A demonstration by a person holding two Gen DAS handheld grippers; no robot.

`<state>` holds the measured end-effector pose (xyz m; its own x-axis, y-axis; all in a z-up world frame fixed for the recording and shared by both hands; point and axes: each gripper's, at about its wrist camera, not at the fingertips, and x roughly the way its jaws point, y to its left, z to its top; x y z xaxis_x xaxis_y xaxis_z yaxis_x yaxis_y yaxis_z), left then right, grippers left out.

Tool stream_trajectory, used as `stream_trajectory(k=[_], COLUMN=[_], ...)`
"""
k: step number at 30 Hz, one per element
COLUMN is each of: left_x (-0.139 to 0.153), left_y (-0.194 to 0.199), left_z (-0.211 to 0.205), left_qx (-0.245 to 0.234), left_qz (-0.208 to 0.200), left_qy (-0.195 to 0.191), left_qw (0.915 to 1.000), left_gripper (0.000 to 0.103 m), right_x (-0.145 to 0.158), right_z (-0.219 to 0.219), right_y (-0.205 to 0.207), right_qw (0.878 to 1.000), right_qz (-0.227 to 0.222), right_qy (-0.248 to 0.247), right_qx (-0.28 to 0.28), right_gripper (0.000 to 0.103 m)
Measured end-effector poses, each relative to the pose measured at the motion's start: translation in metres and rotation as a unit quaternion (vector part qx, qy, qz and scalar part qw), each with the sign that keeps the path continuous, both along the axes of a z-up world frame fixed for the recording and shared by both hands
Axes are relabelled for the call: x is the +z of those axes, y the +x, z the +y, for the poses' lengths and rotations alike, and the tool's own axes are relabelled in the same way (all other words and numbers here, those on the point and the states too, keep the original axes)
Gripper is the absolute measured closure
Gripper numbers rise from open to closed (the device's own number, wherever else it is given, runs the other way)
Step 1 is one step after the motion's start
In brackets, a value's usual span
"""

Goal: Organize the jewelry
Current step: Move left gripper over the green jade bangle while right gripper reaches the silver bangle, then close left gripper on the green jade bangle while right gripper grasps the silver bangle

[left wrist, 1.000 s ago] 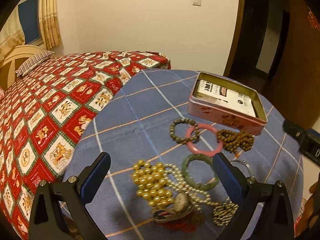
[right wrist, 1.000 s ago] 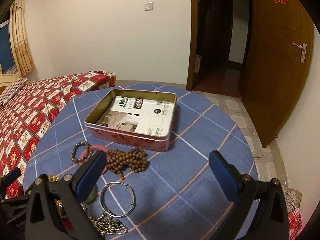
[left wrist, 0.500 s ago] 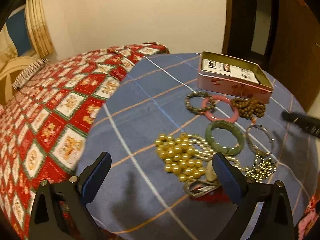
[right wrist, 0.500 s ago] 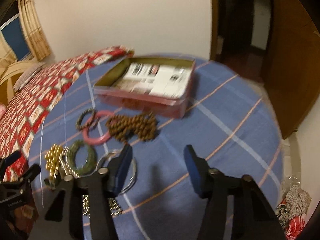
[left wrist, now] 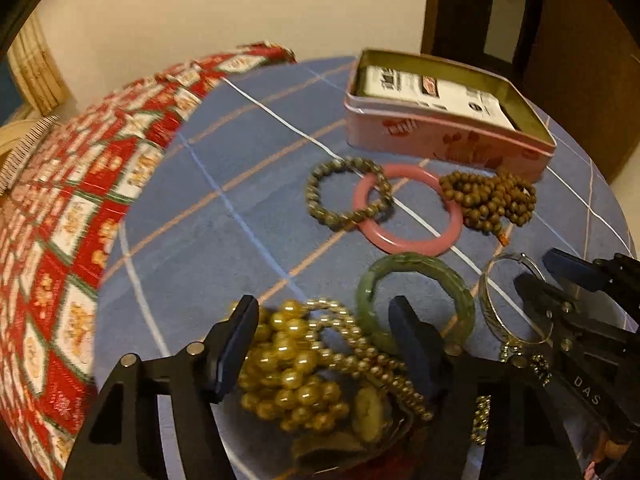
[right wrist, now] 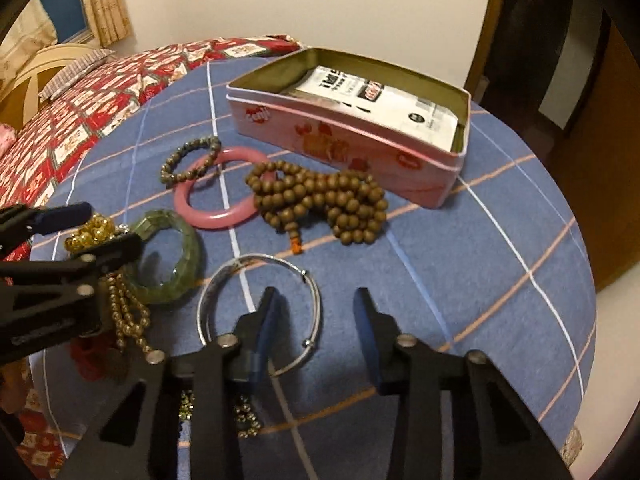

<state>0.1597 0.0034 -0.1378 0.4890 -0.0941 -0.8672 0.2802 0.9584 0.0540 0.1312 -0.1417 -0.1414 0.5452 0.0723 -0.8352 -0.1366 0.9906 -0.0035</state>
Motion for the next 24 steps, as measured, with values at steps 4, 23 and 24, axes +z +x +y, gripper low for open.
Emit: stream_trajectory(k=[4,23,24], left_x=[-0.005,0.069,0.070], left_y=[0.002,-0.017,-0.016], left_z=[-0.007,-0.009,-0.008], left_qx=[-0.006,-0.039,-0.036], left_qz=[0.002,-0.112,-0.111], left_qy=[0.011,-0.082,-0.081], left_qw=[0.9999,0.9896,0.9898], left_gripper=[0.037,0.103,0.103], right_x=[0.000,0.075,0.078], right_z=[-0.002,-0.042,-0.044], right_y=[0.002,-0.009,-0.008], right_qw=[1.000,0.989,0.989], right_qz=[-0.001,-0.092,-0.097], right_qy=[0.002,0.108,0.106], right_qx=[0.001,-0.040,-0.040], right_gripper=[0.094,0.097,0.097])
